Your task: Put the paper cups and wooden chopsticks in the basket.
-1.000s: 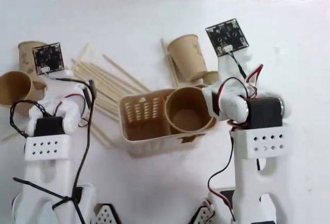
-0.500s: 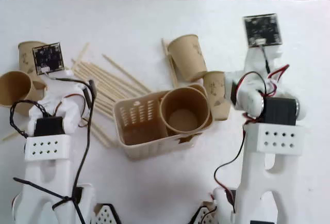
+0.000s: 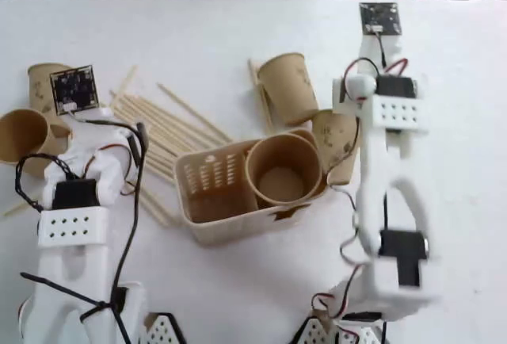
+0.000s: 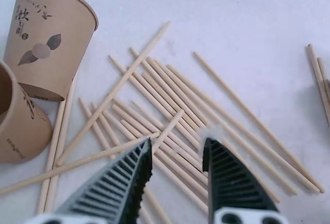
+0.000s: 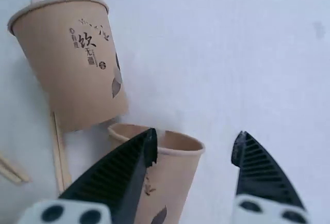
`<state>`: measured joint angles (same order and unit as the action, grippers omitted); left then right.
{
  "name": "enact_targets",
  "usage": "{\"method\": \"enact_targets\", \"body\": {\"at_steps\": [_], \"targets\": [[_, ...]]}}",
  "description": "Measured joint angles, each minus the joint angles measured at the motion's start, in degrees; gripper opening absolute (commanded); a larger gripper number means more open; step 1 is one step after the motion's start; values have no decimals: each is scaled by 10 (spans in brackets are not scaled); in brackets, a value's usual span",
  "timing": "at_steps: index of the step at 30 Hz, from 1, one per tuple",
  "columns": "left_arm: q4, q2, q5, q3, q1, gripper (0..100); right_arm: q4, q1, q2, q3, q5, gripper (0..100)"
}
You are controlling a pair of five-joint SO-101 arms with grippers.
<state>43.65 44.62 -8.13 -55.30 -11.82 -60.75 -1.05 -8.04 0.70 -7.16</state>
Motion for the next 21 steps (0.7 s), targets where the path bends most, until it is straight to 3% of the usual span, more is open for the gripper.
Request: {"method": "enact_targets", "body": {"at_steps": [5,14,21], "targets": [[0,0,0,0,0,177,-3,0,-62,-16,2,240],[0,0,0,0,0,177,-114,-14,-73,-25,-17,231],[0,0,0,0,0,177,-130,-57,-73,-25,-33,20]]}}
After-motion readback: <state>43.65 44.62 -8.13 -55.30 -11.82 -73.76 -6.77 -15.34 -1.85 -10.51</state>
